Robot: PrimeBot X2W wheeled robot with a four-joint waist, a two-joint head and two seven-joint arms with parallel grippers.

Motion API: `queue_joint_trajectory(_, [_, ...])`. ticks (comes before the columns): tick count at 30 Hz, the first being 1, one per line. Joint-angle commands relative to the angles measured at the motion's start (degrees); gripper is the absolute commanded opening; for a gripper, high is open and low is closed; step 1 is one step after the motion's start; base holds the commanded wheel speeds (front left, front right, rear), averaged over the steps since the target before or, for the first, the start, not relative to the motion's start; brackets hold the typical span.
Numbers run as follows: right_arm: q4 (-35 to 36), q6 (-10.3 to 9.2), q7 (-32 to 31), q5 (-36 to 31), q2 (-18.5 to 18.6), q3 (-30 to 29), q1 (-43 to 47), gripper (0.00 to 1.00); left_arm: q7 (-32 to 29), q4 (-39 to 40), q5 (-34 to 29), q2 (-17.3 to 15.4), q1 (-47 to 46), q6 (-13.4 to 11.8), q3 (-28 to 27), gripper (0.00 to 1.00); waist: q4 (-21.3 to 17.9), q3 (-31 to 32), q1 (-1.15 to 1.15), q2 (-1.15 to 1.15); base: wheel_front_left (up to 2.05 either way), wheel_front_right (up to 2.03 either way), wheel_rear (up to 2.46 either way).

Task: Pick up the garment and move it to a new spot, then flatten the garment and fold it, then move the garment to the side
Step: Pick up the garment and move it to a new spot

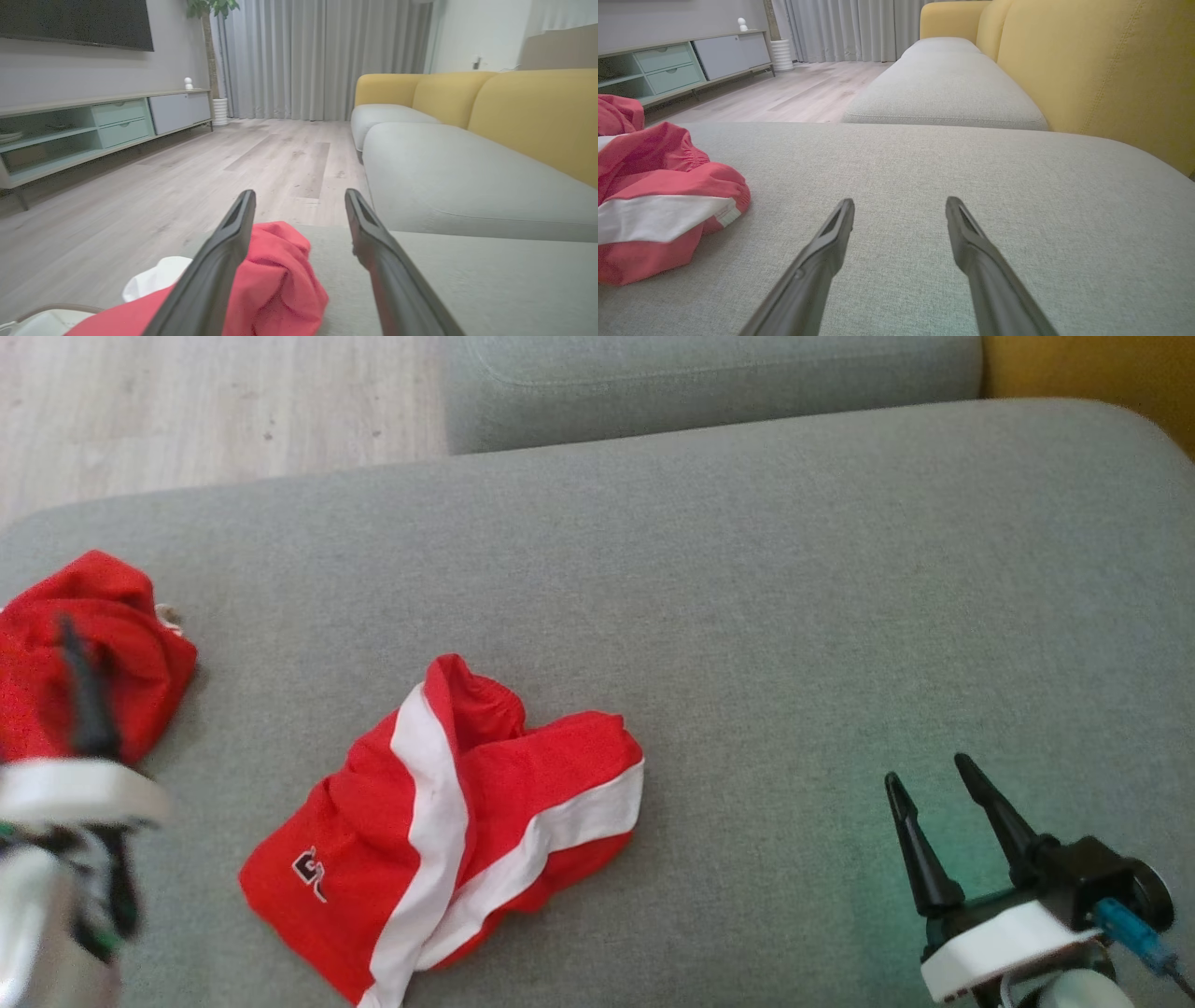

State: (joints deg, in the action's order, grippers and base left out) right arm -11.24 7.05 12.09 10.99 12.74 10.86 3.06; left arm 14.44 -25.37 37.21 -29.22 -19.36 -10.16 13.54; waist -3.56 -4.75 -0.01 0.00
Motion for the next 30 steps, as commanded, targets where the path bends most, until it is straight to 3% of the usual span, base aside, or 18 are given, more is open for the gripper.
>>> queue_joint_trajectory(1, [2.2,0.44,0.3,-0.7,0.5,0.8,-0.3,1.00,0.5,4.9,-1.3,-0.7,1.1,-0.5,-2.8,1.00,0.5,0.6,0.01,0.00,0.00,0.00,0.00])
queue_joint_trajectory(5, [2.5,0.44,0.3,-1.5,0.5,0.6,0.0,1.00,0.5,12.7,-4.0,2.9,6.6,-1.2,-2.3,1.00,0.8,1.2,0.01,0.00,0.00,0.00,0.00])
queue_joint_trajectory(13, [2.7,0.44,2.0,-3.6,-1.5,-1.6,0.6,1.00,0.5,20.4,-9.0,8.4,14.3,-1.3,-1.4,1.00,0.9,2.3,0.01,0.00,0.00,0.00,0.00])
queue_joint_trajectory(22, [2.2,0.44,2.9,-5.8,-5.8,-3.9,0.7,1.00,0.6,18.2,-14.9,13.6,23.1,2.1,-5.3,1.00,-0.7,3.8,0.01,0.00,0.00,0.00,0.00])
queue_joint_trajectory(30, [2.2,0.44,2.9,-5.4,-8.0,-5.4,0.2,1.00,0.6,17.6,-19.2,19.1,27.6,7.3,-11.3,1.00,-0.8,4.2,0.01,0.00,0.00,0.00,0.00])
